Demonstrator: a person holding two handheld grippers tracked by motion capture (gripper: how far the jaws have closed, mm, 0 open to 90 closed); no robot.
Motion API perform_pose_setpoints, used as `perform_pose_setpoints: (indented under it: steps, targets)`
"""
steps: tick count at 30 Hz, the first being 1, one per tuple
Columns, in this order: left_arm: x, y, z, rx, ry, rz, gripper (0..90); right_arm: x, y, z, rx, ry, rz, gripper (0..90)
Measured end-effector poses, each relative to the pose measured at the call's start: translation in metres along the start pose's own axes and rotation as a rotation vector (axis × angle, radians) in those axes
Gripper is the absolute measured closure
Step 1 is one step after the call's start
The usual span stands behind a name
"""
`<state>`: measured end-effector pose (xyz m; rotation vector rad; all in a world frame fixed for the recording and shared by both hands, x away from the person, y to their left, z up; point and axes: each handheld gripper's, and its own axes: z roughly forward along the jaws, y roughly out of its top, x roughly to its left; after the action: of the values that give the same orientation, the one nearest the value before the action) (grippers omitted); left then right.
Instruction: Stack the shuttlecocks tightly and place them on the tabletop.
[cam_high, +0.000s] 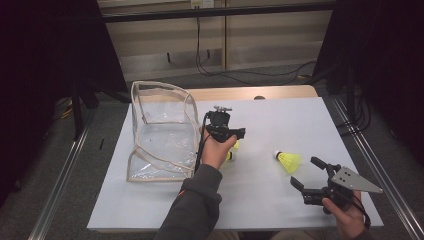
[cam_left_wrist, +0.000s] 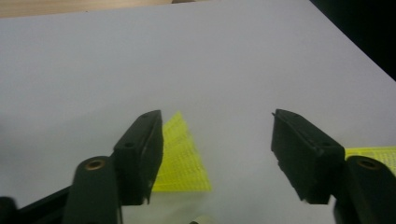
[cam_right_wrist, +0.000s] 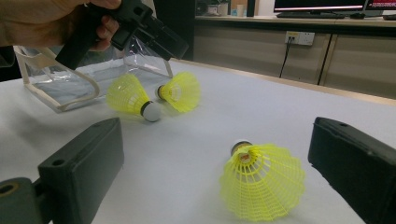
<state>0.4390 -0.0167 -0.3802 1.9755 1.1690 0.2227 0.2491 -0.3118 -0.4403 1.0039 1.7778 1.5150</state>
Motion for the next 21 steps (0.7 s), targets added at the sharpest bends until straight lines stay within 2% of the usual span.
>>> perform_pose_setpoints:
  steps: [2, 7, 16, 21]
  targets:
    - [-0.002, -0.001, -0.002, -0.005, -0.009, 0.014, 29.7, 0.000, 0.000, 0.000, 0.000, 0.001, -0.004, 3.0]
    - [-0.007, -0.002, -0.004, 0.007, -0.038, 0.031, 20.8, 0.000, 0.000, 0.000, -0.001, 0.001, -0.001, 3.0]
    - [-0.018, -0.009, -0.010, 0.000, -0.079, 0.065, 14.1, 0.000, 0.000, 0.000, -0.001, 0.001, -0.003, 3.0]
    - [-0.022, -0.015, -0.011, 0.001, -0.109, 0.079, 13.4, 0.000, 0.000, 0.000, 0.002, 0.001, -0.003, 3.1]
